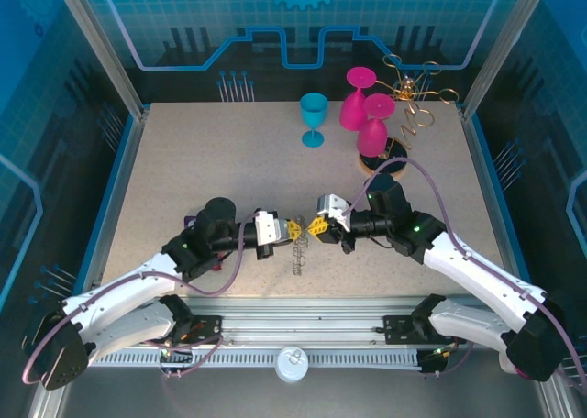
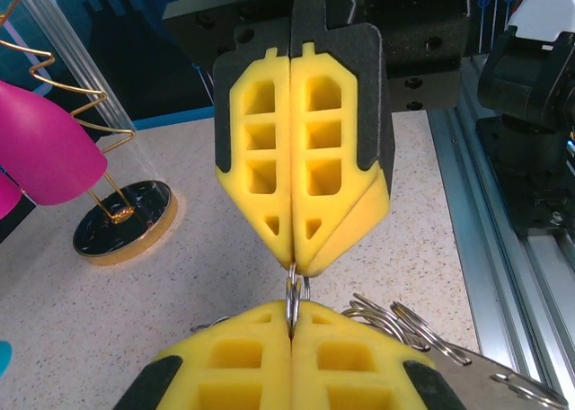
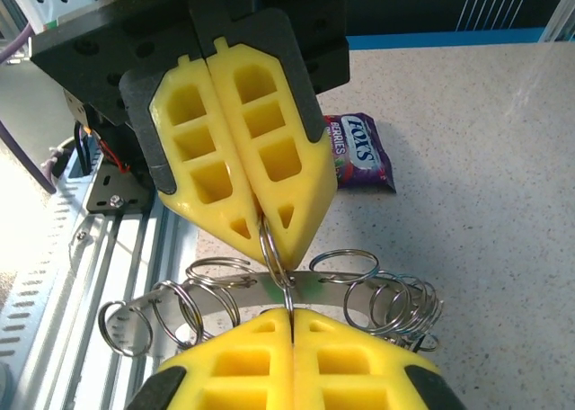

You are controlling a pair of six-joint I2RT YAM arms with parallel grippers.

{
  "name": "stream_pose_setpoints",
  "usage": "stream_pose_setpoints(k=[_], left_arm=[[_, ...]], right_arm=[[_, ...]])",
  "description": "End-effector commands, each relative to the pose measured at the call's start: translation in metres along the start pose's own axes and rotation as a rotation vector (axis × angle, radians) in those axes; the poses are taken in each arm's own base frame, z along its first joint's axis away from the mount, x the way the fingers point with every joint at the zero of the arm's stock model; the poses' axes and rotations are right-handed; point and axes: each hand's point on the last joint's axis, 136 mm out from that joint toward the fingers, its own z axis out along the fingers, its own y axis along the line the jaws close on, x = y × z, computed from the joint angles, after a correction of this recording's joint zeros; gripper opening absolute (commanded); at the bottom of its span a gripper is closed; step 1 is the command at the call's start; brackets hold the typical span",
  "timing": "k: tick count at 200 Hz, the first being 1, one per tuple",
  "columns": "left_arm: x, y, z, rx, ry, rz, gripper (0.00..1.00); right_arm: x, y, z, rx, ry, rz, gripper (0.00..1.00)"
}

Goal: Put the keys on the keyring

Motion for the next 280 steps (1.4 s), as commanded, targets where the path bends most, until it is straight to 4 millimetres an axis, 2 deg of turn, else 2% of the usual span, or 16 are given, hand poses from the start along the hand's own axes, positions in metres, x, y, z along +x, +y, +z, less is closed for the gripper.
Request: stream_pose_setpoints(k=[1, 51, 58, 77, 97, 129, 170, 188, 206, 248, 280], left_arm=[[-0.023, -0.006, -0.005, 0.031, -0.099, 0.039, 0.0], [-0.049, -0.007, -0.008, 0.056, -0.219, 0.029, 0.0], [-0.051, -0.007, -0.007, 0.059, -0.228, 0.025, 0.0], [-0.048, -0.007, -0.006, 0.054, -0.222, 0.021, 0.0], [-0.04, -0.008, -0.005, 0.049, -0.201, 0.012, 0.0], [-0.029, -0.009, -0.002, 0.052, -0.176, -0.002, 0.0], [-0.027, -0.008, 0.0, 0.051, -0.169, -0.004, 0.0], [-0.027, -0.008, 0.0, 0.047, -0.168, 0.001, 0.0], [-0.026, -0.007, -0.001, 0.037, -0.167, 0.002, 0.0], [-0.023, -0.004, -0.003, 0.025, -0.183, -0.026, 0.0], [-0.024, -0.005, -0.003, 0.025, -0.192, -0.026, 0.0]], right_arm=[[-0.006, -0.008, -0.001, 0.015, -0.008, 0.01, 0.0], [-0.004, -0.004, 0.017, -0.056, -0.022, 0.059, 0.0], [-0.006, -0.003, 0.017, -0.06, -0.03, 0.061, 0.05], [-0.012, -0.005, 0.013, -0.037, -0.06, 0.048, 0.21], [-0.016, -0.009, 0.003, 0.012, -0.091, 0.006, 0.29], [-0.019, -0.004, -0.01, 0.049, -0.136, -0.118, 0.29], [-0.019, 0.003, -0.012, 0.03, -0.14, -0.169, 0.29], [-0.014, -0.01, -0.012, 0.106, -0.11, -0.146, 0.3], [0.0, -0.023, -0.012, 0.181, -0.06, -0.111, 0.3], [0.031, -0.01, 0.001, 0.124, -0.04, -0.047, 0.32], [0.032, 0.002, 0.014, 0.076, -0.095, -0.005, 0.36]])
